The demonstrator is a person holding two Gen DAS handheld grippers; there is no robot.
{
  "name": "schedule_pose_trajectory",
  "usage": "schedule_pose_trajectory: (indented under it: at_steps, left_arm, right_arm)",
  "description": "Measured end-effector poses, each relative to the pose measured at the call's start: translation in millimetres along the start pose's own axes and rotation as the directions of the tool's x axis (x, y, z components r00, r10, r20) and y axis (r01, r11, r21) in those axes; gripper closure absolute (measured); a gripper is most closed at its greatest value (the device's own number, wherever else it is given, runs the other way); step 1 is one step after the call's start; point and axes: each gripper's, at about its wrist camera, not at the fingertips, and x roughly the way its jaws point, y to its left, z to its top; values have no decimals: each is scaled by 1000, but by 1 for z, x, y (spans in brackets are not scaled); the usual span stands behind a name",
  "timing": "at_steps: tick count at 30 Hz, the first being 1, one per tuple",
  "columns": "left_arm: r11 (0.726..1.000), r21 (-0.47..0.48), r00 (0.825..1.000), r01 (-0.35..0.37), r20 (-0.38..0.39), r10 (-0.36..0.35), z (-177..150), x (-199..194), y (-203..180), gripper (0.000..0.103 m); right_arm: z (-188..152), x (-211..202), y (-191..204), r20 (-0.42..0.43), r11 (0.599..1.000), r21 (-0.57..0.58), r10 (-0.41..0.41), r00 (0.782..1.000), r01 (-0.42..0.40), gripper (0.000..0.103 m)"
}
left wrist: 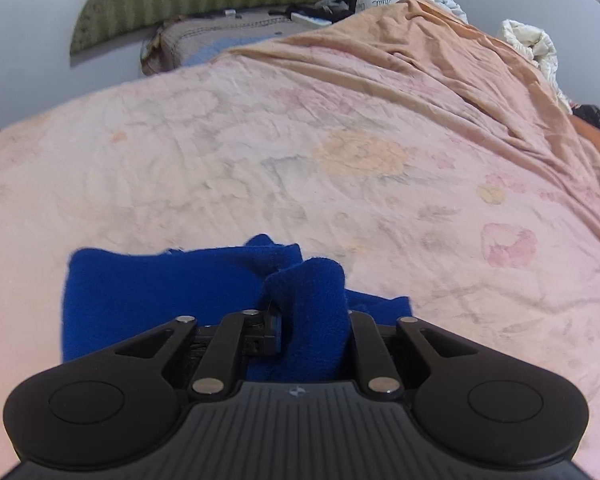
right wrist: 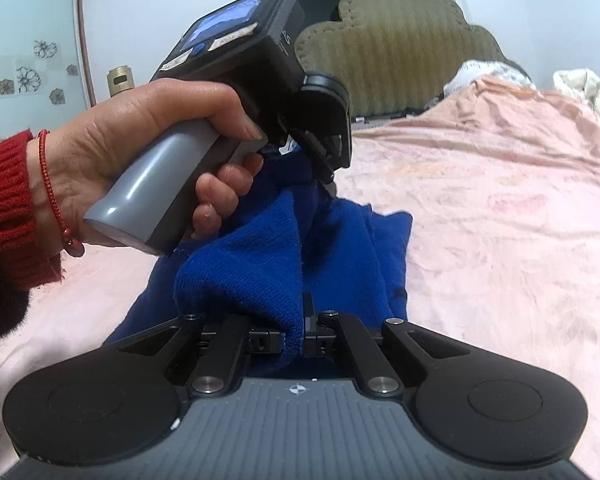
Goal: Fold small clothes
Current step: 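Lift the gripped sweater edge with both grippers and fold it over the stack, then open the left gripper while the right gripper lowers the fold and releases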
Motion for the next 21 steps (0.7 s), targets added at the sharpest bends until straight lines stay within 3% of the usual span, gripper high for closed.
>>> schedule_pose_trajectory:
  at_steps: [3, 5, 7, 9, 13, 21]
  left_arm:
    - [995, -64, 997, 78, -19, -79, 4, 1, 7, 61]
    - [985, -116, 992, 129, 3, -130, 7, -3, 13, 30]
    - [977, -152, 988, 151, 59, -144, 9, -13, 17, 27]
    - [973, -159, 983, 166, 99, -152, 13, -22, 20, 27]
    - [971, -173, 979, 168, 148, -143, 15, -38, 29, 27]
    - [988, -146, 986, 46, 163, -22, -36, -66, 57, 27]
  right_arm:
    - [-1, 2, -7, -28, 999, 44, 20, 999, -19, 97]
    - [-1, 5, -12, -51, 997, 73, 38, 998, -34, 96]
    - [-1, 7, -17, -66, 993, 109, 50, 997, -43, 92]
    - [-2, 9, -24, -79, 987, 154, 63, 995, -50, 80]
    - [-4, 12, -38, -94, 968, 241, 99, 991, -74, 78]
    - [-10, 5, -58, -60, 912, 378, 196, 979, -159, 59]
